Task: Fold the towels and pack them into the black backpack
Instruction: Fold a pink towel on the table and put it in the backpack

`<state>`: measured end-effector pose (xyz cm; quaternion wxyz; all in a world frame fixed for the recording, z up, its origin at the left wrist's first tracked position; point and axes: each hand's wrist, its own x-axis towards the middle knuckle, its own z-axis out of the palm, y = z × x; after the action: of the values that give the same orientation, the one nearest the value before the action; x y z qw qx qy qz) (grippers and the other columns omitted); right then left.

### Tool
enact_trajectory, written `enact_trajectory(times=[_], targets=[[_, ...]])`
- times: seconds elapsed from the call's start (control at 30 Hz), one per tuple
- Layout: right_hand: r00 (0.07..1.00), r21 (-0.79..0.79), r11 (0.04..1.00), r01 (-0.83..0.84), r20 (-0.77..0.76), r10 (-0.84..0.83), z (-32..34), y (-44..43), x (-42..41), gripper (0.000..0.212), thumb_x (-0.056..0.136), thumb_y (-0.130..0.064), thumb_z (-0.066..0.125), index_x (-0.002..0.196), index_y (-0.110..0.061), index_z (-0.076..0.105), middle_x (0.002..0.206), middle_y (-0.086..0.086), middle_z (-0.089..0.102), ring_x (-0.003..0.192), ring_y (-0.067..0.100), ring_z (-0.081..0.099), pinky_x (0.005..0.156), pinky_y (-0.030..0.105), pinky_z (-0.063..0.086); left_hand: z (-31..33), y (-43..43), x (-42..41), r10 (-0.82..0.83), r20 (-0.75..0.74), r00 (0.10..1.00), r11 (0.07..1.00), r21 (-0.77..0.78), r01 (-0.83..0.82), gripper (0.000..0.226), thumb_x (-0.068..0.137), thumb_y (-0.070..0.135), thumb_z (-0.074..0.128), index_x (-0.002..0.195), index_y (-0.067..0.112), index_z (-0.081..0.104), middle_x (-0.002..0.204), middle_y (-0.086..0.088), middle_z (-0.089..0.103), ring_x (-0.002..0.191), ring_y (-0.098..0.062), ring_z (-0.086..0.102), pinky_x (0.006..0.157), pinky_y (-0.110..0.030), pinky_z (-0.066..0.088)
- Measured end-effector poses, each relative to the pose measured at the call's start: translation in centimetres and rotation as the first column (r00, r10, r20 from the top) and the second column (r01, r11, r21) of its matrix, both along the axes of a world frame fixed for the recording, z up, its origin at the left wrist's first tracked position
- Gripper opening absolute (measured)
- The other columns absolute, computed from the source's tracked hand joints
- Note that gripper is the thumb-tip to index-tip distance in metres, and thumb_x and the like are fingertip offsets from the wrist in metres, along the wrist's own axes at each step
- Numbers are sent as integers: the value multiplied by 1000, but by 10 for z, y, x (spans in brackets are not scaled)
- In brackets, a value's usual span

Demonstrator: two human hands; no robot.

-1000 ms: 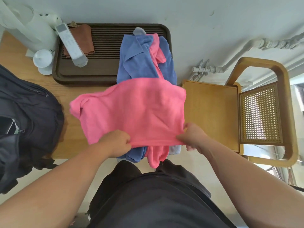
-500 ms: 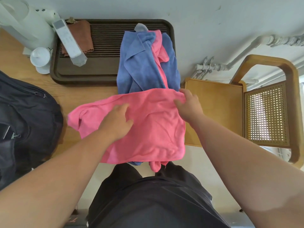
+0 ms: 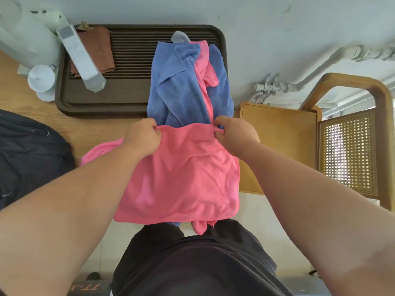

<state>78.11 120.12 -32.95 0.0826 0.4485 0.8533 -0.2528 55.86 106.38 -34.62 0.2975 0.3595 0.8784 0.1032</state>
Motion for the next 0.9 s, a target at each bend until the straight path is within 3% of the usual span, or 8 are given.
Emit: enact_trajectory(times=[0.13, 0.23, 0.33, 0.4, 0.5, 0.63, 0.77, 0.9], targets=[[997, 67, 995, 69, 34, -72, 11, 7, -3, 20, 96, -30, 49, 103, -19, 64, 93, 6, 68, 80, 31, 60, 64, 35, 47, 9, 1, -11, 177, 100, 979, 972, 135, -190, 12, 89, 25, 51, 82, 21, 60, 75, -2, 70, 70, -28, 70, 75, -42, 59], [985, 104, 979, 174, -38, -171, 21, 13, -2, 20, 96, -25, 49, 109, -17, 60, 90, 8, 65, 76, 31, 55, 62, 35, 43, 23, -4, -8, 179, 67, 982, 972, 144, -187, 25, 92, 21, 56, 117, 23, 60, 85, 3, 65, 88, -27, 63, 82, -37, 52], [977, 59, 979, 195, -99, -189, 28, 5, -5, 38, 89, -13, 48, 126, -21, 50, 87, 8, 60, 77, 33, 56, 61, 37, 44, 31, -23, 0, 174, 9, 985, 976, 131, -173, 45, 94, 18, 58, 138, 19, 49, 101, -7, 66, 101, -35, 62, 87, -40, 48], [983, 92, 991, 100, -166, -84, 27, -11, -8, 40, 86, -13, 52, 126, -19, 50, 96, 8, 61, 85, 33, 56, 66, 40, 47, 31, -44, 5, 177, -21, 984, 980, 99, -174, 46, 92, 18, 59, 138, 16, 49, 119, -13, 64, 112, -37, 59, 92, -42, 47], [961, 142, 980, -136, -221, 165, 17, -46, -16, 42, 82, -20, 63, 123, -16, 59, 109, 7, 59, 99, 33, 56, 75, 42, 50, 31, -89, 12, 166, -166, 972, 984, -40, -174, 42, 90, 26, 60, 130, 14, 53, 128, -16, 56, 120, -39, 52, 96, -48, 46], [912, 17, 930, -367, -193, 363, 11, -89, -48, 56, 80, -33, 64, 135, -24, 55, 123, 6, 52, 115, 33, 51, 95, 46, 48, 45, -152, 17, 31, -397, 917, 936, -310, -166, 48, 88, 43, 55, 131, 22, 53, 135, -9, 50, 122, -35, 45, 99, -51, 40], [871, -46, 870, -491, -43, 489, 19, -120, -84, 64, 86, -44, 61, 146, -34, 41, 145, 3, 39, 133, 31, 38, 107, 47, 41, 44, -189, 1, -113, -373, 921, 882, -465, -79, 59, 92, 50, 46, 145, 26, 41, 157, -8, 31, 146, -35, 21, 115, -63, 20], [841, -70, 844, -532, 75, 536, 26, -145, -113, 68, 88, -49, 61, 150, -36, 36, 156, 5, 28, 140, 33, 31, 108, 48, 37, 37, -200, -23, -206, -339, 918, 881, -472, 23, 64, 94, 49, 42, 153, 26, 31, 167, -7, 8, 152, -33, 9, 118, -63, 14]])
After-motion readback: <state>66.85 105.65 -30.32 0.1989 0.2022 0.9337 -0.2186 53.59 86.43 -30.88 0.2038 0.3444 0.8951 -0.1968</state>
